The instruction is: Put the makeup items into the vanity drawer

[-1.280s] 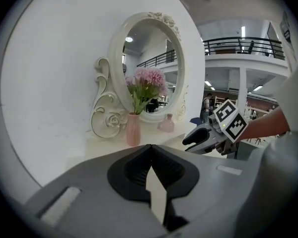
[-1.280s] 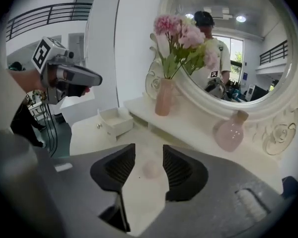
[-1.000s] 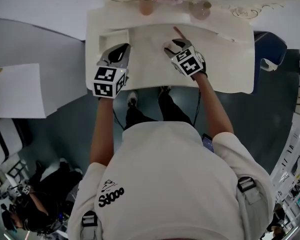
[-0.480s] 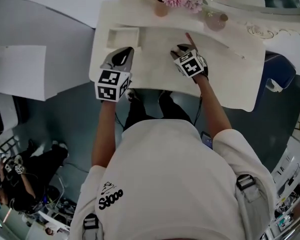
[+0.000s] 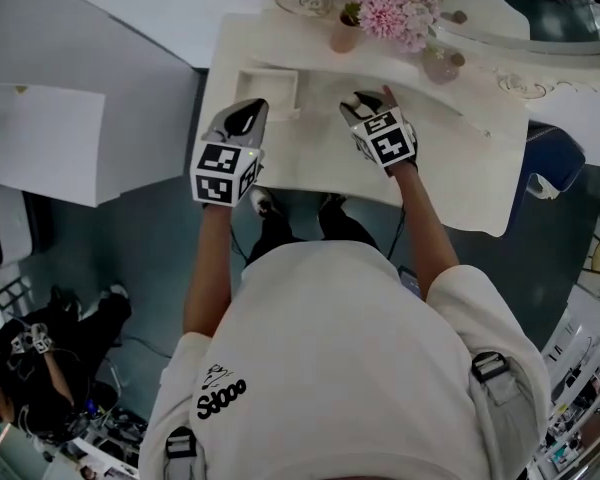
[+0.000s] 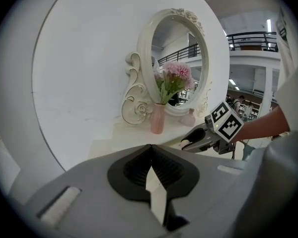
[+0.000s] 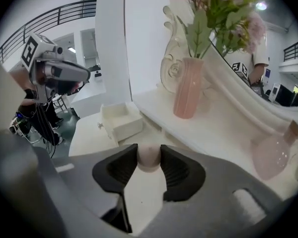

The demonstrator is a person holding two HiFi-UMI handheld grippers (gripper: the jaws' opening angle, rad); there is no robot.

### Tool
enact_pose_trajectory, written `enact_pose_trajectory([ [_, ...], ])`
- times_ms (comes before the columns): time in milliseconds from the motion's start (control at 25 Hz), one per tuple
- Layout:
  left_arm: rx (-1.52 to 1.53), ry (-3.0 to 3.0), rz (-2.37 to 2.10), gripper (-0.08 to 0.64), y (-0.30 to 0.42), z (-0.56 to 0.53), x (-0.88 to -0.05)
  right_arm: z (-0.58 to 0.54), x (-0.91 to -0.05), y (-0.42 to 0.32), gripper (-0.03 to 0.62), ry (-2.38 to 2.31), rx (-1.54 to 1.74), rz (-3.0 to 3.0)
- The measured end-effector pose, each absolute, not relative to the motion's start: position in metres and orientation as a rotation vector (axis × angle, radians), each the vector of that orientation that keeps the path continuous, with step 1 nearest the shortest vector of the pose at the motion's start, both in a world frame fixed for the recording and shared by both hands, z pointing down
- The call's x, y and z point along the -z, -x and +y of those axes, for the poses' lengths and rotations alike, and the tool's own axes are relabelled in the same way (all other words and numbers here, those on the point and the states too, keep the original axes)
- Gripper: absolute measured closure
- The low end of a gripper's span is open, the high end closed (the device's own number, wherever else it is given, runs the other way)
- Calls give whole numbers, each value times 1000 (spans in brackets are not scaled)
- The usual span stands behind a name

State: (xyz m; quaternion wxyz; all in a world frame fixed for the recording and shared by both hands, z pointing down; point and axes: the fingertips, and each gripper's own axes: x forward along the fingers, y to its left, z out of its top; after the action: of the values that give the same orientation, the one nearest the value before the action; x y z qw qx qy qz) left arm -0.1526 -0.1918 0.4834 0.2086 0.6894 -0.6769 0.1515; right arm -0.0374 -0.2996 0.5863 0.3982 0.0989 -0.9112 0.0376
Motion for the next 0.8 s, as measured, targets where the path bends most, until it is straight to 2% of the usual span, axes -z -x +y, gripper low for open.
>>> enact_pose_trajectory([
  [360, -372, -1903, -1917, 541, 209, -164, -479, -259, -545, 137, 446, -147, 1, -2375],
  [800, -329, -1868, -1921, 541, 259, -132, -489, -224, -578, 215, 442, -20, 53, -2270],
])
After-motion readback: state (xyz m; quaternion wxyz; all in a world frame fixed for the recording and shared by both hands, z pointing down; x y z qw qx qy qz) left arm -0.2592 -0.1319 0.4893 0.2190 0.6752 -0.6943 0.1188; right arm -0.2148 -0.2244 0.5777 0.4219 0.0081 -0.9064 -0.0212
